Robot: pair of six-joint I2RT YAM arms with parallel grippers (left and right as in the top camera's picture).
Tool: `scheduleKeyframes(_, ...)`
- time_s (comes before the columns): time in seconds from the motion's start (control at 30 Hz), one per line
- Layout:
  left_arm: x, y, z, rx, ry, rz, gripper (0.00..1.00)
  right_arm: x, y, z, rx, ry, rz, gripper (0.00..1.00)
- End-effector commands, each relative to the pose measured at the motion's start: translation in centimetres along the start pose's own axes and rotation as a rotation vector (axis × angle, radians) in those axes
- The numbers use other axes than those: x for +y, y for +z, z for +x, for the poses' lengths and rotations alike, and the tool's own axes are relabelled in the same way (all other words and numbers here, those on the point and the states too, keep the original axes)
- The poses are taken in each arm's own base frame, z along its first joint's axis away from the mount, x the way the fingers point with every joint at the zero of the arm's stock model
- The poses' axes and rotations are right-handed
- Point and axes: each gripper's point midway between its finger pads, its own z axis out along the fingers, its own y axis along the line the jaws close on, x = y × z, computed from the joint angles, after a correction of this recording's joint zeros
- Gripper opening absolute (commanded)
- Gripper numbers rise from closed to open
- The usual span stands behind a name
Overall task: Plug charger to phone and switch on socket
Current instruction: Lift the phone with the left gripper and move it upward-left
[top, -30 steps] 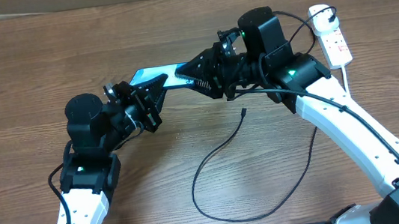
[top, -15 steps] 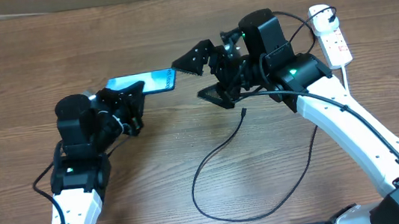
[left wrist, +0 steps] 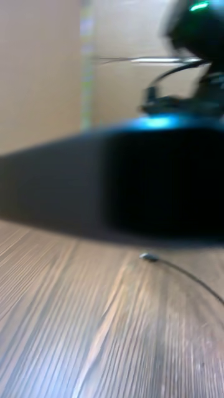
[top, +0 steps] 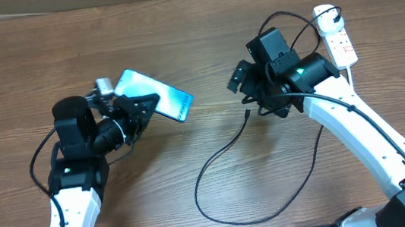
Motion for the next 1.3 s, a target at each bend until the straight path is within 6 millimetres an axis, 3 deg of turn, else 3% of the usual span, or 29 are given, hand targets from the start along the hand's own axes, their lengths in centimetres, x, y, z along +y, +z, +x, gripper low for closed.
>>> scheduleKeyframes(0.0,-3.1,0.1,3.4,0.269,0.164,0.205,0.04,-2.8,-0.3,-2.2,-0.132,-0.011,0.117,1.00)
scheduleKeyframes(0.13,-3.0,1.1,3.4,0.356,0.206,0.254,0.04,-3.6,-0.3,-1.7,-0.113,-0.014,0.151,1.00)
scheduleKeyframes(0.4,-2.7,1.9,2.1,0.323,0.246,0.234,0.04,-5.0,-0.5,-1.3,-0.104,-0.020,0.214,1.00)
scheduleKeyframes(0.5,-3.6,1.8,1.7,0.304,0.291,0.259,0.04,-5.0,-0.5,-1.3,-0.103,-0.020,0.213,1.00)
scheduleKeyframes(0.67,-7.5,1.2,0.0,0.244,0.409,0.318,0.04,-5.0,-0.5,-1.3,-0.103,-0.020,0.212,1.00)
scheduleKeyframes(0.77,-11.3,0.6,-2.8,0.123,0.467,0.311,0.04,-5.0,-0.5,-1.3,-0.103,-0.019,0.211,1.00)
scheduleKeyframes(0.9,-15.1,-0.6,-4.9,0.025,0.523,0.297,0.04,-5.0,-0.5,-1.3,-0.103,-0.019,0.211,1.00)
scheduleKeyframes(1.0,-16.7,-1.9,-7.0,-0.080,0.581,0.178,0.04,-4.9,-0.5,-1.4,-0.106,-0.019,0.208,1.00)
scheduleKeyframes(1.13,-14.5,-4.9,-10.3,-0.259,0.623,-0.213,0.04,-4.7,-0.5,-1.5,-0.109,-0.018,0.202,1.00)
scheduleKeyframes(1.27,-13.0,-9.1,-11.7,-0.362,0.616,-0.496,0.04,-4.0,-0.3,-1.6,-0.107,-0.014,0.167,1.00)
